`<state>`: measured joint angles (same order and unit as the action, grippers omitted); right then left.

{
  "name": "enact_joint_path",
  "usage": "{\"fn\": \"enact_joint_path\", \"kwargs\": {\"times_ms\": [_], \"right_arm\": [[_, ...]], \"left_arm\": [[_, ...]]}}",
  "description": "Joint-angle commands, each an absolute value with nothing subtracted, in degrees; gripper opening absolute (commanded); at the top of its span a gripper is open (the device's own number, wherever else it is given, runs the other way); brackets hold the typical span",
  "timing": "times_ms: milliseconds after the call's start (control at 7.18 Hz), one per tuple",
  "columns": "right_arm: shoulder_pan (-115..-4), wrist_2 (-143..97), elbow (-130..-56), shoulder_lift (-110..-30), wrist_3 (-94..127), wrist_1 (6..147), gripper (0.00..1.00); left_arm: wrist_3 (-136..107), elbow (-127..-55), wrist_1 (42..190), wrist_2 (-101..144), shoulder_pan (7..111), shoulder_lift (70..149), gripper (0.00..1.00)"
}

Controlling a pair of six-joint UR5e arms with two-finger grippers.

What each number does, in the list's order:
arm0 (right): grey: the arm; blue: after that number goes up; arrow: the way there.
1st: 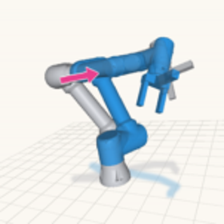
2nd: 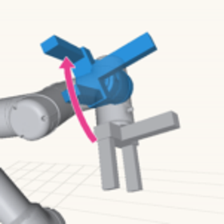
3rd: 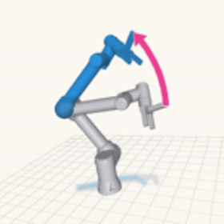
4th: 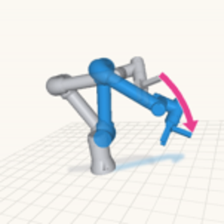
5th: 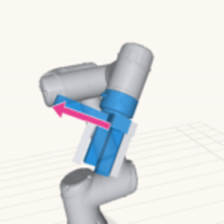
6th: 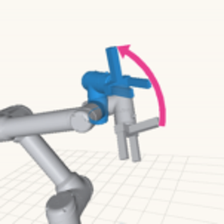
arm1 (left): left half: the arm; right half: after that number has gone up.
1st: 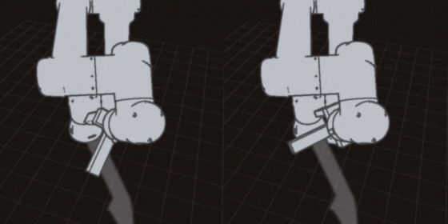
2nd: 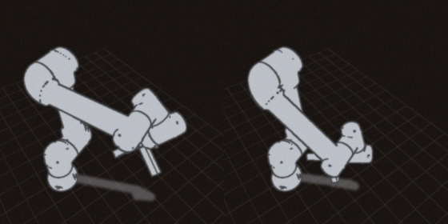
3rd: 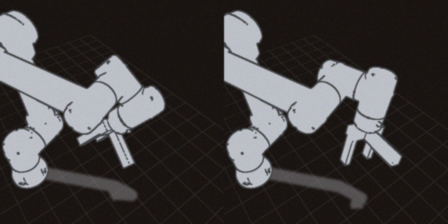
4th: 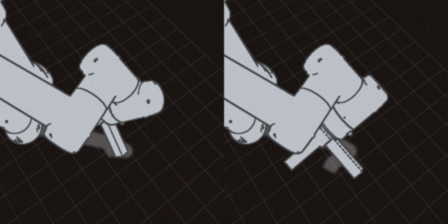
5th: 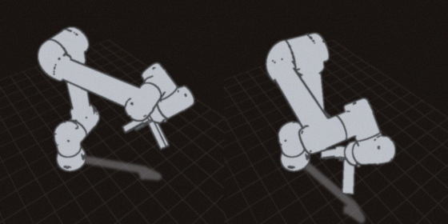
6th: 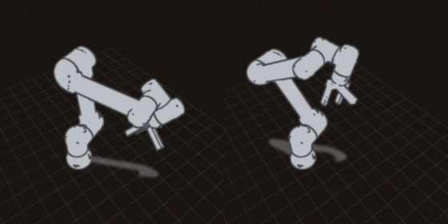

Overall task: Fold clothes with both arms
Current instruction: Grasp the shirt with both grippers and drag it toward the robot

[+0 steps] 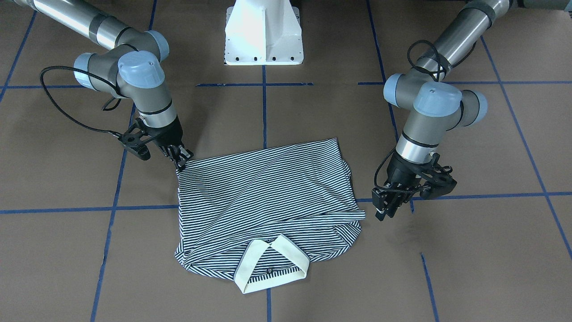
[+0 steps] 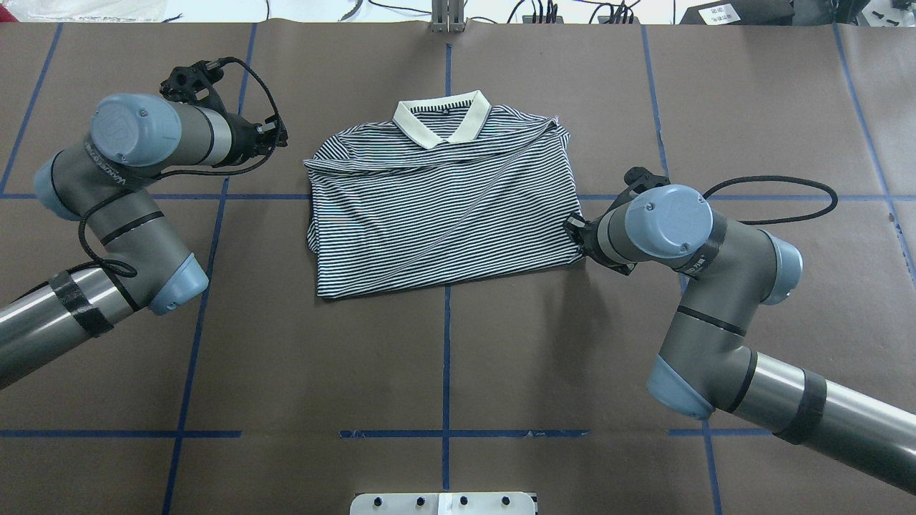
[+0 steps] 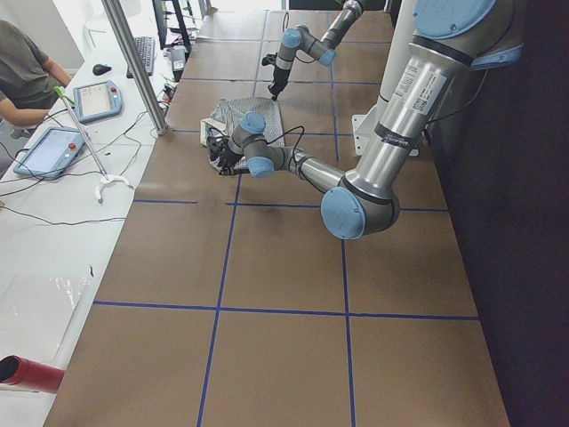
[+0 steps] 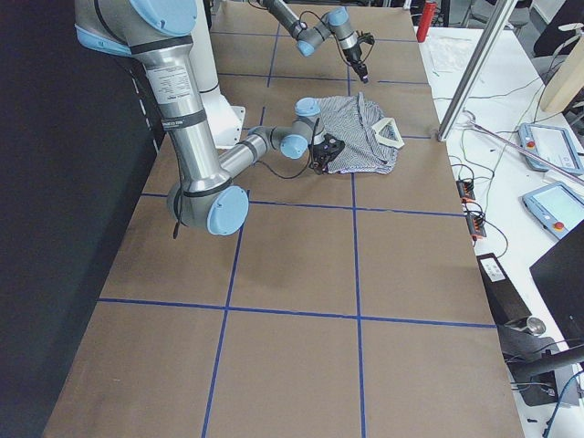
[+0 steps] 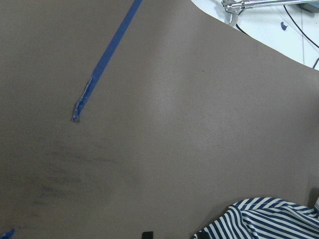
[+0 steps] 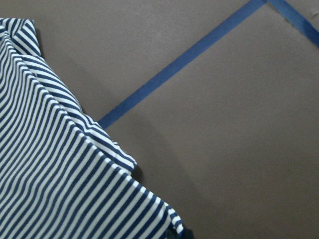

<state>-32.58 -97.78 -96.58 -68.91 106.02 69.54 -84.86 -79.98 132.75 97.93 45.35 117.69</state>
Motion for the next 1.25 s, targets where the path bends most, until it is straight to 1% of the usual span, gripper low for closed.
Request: {"fn": "enact_joint_path", "kwargs": {"times_ms": [0,139,279,418,557,696,836,975,1114], "right_arm": [[-28.86,-96.86,-110.28,-79.02,106.00,71.00,0.00],[-24.39,-96.86,-120.31,-85.19,106.08,75.80,0.00],[-19.21,-97.29,-127.02,-87.34,109.04,81.85,0.00],[-12.11,-97.29,-132.05,-87.89,114.47,87.92,0.00],[-6.12,-97.47,-135.41,-87.80,115.57,92.42,0.00],[-2.85,-97.38,-135.44,-87.80,115.84,94.20,0.21],[-0.55,-96.77,-135.18,-88.06,116.54,94.48,0.99],[-0.53,-96.77,-135.18,-88.15,116.63,94.48,1.00],[-1.83,-96.07,-135.61,-87.72,116.80,94.40,1.00]], "left_arm": [[-84.99,-80.59,132.80,98.00,45.35,117.51,0.41],[-84.90,-80.60,132.89,98.09,45.18,117.68,0.41],[-84.90,-80.60,132.98,98.26,45.00,117.86,0.41],[-84.90,-81.12,132.98,98.35,44.91,118.04,0.40],[-84.64,-82.52,132.98,98.52,44.83,118.12,0.38],[-84.81,-84.18,132.98,99.13,43.52,117.95,0.38],[-85.08,-87.16,132.89,102.80,42.72,117.25,0.38],[-87.34,-90.67,132.72,105.35,42.11,115.77,0.52],[-93.63,-94.27,132.19,106.25,37.40,115.23,0.53]]}}
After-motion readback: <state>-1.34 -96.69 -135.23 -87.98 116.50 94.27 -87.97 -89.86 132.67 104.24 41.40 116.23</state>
